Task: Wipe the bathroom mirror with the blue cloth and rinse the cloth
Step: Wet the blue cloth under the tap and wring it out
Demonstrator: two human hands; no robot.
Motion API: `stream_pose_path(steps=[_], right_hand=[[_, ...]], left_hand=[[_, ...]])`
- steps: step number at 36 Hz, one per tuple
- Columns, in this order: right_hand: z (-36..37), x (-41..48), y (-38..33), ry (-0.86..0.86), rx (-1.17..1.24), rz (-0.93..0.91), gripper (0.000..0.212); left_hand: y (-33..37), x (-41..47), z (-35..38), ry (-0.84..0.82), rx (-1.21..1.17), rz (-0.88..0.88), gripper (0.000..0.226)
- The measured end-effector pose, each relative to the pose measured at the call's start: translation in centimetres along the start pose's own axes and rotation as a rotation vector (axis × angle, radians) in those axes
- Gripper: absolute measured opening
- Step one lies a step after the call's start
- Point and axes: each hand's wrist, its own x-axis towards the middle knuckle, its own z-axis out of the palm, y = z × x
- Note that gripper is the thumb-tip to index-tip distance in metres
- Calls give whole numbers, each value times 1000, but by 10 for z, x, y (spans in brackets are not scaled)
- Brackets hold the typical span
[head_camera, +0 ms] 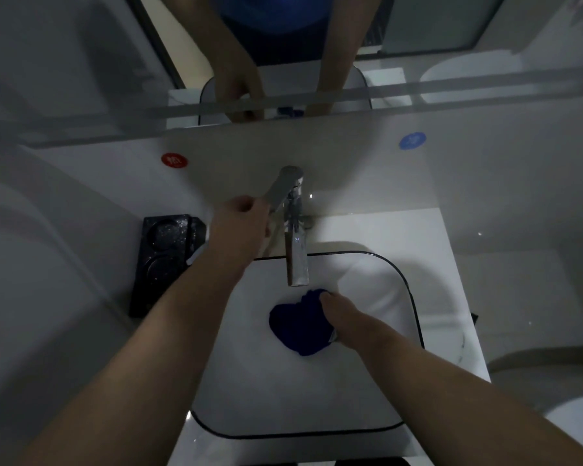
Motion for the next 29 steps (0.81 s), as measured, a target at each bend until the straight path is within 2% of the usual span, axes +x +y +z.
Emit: stream_pose_path(steps=[2, 7, 11, 13, 14, 16, 17, 20, 22, 24, 25, 28, 29], right_hand=[[1, 1, -2, 9, -38, -6, 34], [2, -1, -4, 24, -85, -3, 32], [1, -3, -3, 18, -25, -2, 28], [0, -2, -4, 41, -7, -13, 27], [1, 0, -3, 62, -15, -32, 29], [6, -2, -5, 116, -47, -102, 26], [9, -6, -7, 145, -49, -148, 24], [23, -13, -12, 162, 30, -240, 21], [32, -14, -17, 113, 95, -205, 13], [36, -15, -24, 54, 182, -144, 12], [37, -15, -27, 40, 190, -147, 17], [34, -10, -33, 56, 86, -225, 26], [32, -5, -34, 66, 56, -210, 26]], left_hand=[[-2, 6, -6, 34, 24, 27, 30], [-4, 5, -5, 71, -36, 70, 36], [-35, 0, 2, 255, -258, -28, 40], [-75, -1, 11, 294, -234, -126, 36], [-100, -2, 18, 225, -106, -204, 36], [-145, -10, 37, -39, 196, -357, 44], [-162, -16, 48, -140, 186, -444, 51], [-175, -34, 73, -313, -161, -699, 55], [-178, -33, 84, -299, -440, -764, 62], [-180, -24, 88, -277, -607, -764, 83], [-174, -21, 88, -277, -615, -738, 81], [-159, -20, 87, -196, -527, -660, 29], [-157, -19, 88, -175, -484, -618, 23]])
